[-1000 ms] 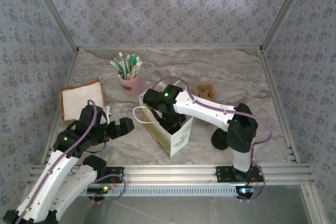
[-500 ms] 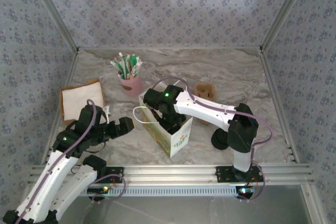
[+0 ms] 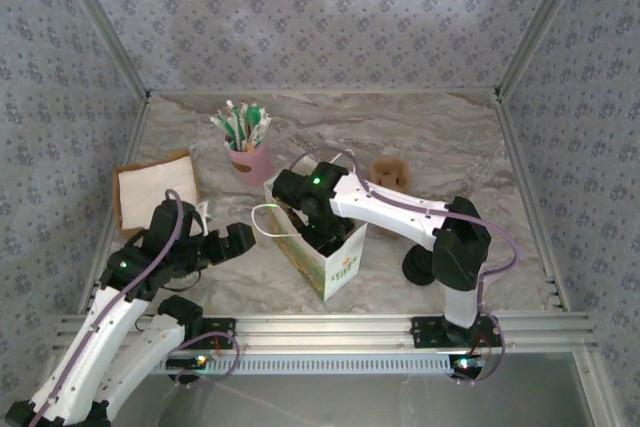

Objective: Pack the takeout coffee

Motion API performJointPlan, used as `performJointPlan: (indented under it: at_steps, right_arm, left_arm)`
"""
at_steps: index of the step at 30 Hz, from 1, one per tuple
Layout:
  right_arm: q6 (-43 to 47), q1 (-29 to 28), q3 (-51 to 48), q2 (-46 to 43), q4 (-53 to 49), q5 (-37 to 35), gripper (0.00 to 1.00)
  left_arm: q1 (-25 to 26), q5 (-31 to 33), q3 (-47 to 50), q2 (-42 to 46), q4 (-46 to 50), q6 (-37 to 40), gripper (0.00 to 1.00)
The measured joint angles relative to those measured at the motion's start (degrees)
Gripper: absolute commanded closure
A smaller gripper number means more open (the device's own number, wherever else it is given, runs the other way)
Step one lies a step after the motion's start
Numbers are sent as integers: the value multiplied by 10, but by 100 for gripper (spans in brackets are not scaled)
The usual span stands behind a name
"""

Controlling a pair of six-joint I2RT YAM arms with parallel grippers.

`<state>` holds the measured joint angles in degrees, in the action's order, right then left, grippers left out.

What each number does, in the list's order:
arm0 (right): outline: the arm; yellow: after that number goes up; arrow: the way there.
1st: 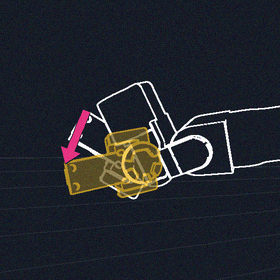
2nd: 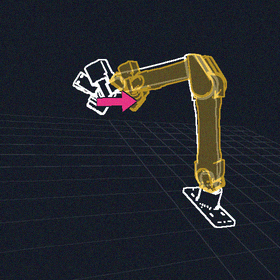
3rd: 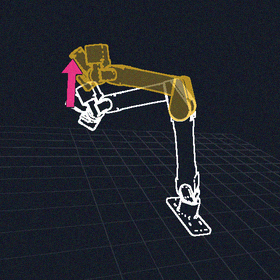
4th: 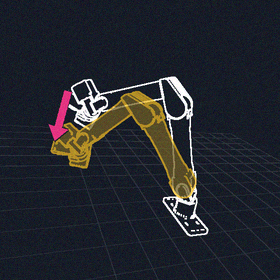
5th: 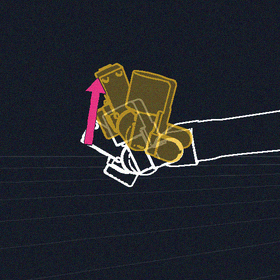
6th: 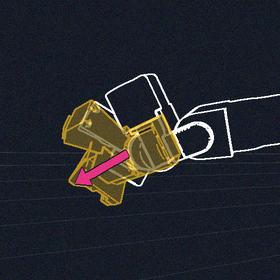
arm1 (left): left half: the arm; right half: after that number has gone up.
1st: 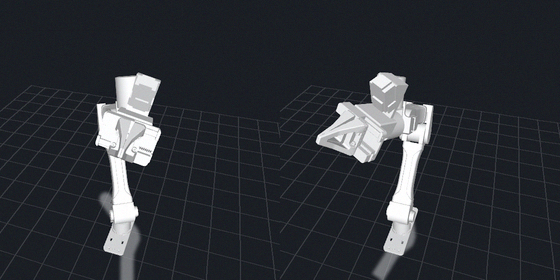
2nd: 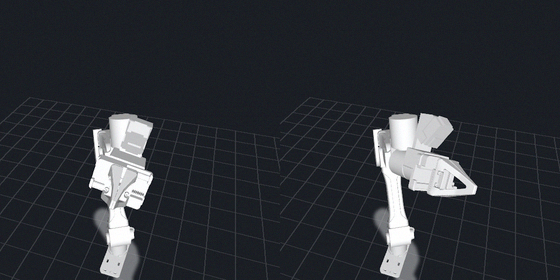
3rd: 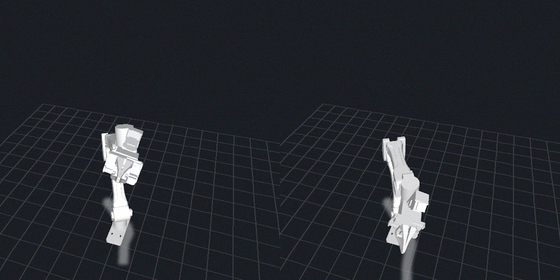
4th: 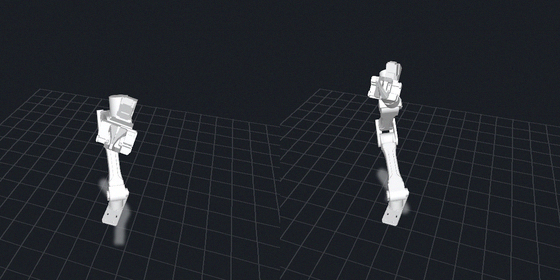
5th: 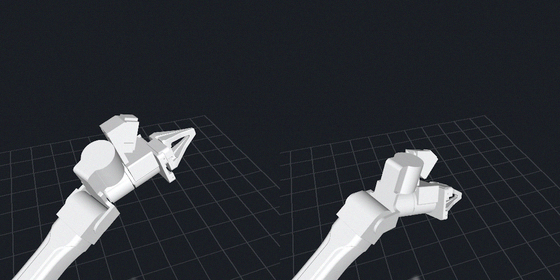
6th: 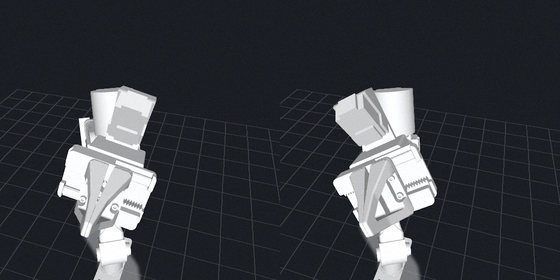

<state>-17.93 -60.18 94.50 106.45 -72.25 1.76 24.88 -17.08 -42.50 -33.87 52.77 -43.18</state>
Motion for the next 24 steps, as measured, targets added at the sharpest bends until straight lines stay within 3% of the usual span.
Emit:
performJointPlan:
  at_steps: [24]
  right_arm:
    - [0,-13,17,10,-19,0,18]
  left_arm:
    - [0,0,0,0,0,0,3]
